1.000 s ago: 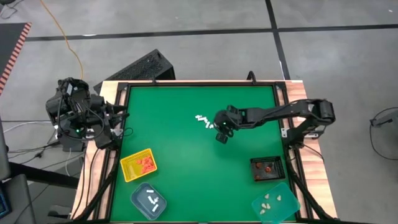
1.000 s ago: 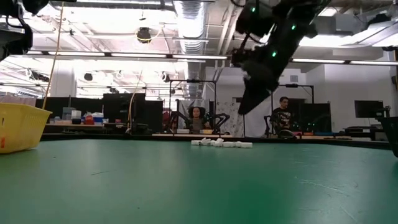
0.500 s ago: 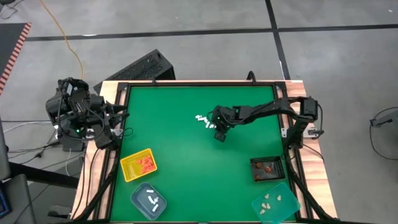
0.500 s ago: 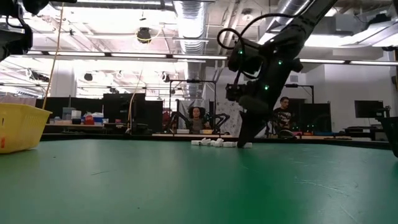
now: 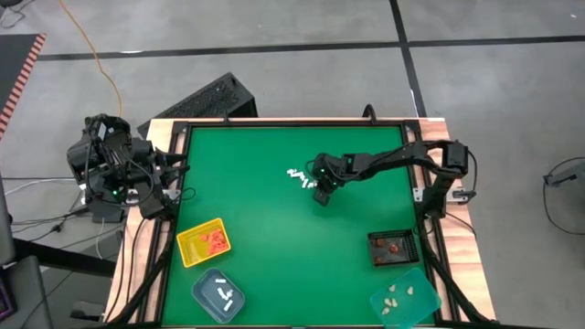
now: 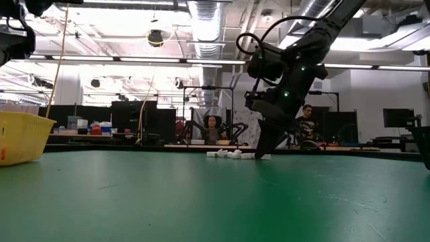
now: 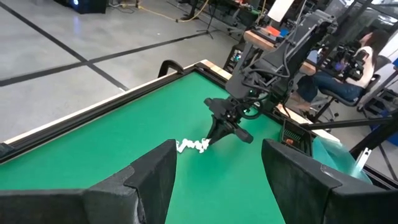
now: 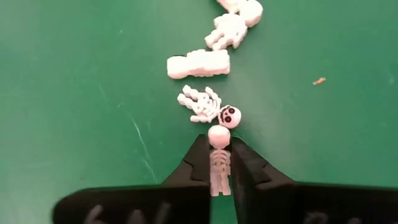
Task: Sort Halloween decoration
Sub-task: Put the white skeleton model into the blue bin
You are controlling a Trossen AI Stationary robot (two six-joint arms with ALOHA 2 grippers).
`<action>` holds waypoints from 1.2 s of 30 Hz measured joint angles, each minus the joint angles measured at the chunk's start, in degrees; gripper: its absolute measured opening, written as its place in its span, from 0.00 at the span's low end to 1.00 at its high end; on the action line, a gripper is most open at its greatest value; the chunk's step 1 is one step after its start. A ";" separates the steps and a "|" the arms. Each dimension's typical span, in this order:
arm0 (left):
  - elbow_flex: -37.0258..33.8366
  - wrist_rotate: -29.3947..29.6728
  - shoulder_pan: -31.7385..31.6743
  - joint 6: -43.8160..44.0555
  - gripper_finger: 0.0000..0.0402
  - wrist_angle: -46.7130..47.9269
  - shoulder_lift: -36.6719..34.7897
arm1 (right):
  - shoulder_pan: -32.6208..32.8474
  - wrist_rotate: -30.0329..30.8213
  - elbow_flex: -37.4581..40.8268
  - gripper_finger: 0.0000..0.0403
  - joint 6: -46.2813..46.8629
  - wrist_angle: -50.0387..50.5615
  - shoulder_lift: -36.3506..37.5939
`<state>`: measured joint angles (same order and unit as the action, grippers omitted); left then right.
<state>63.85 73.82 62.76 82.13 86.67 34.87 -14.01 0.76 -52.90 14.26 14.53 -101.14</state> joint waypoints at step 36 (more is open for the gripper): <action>0.00 -1.14 0.00 0.00 0.56 -0.04 -0.02 | 22.04 8.78 -13.84 0.00 8.06 -22.44 5.01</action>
<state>63.84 72.69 62.75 82.13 86.63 34.86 8.03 9.54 -66.75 22.32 -7.91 -96.13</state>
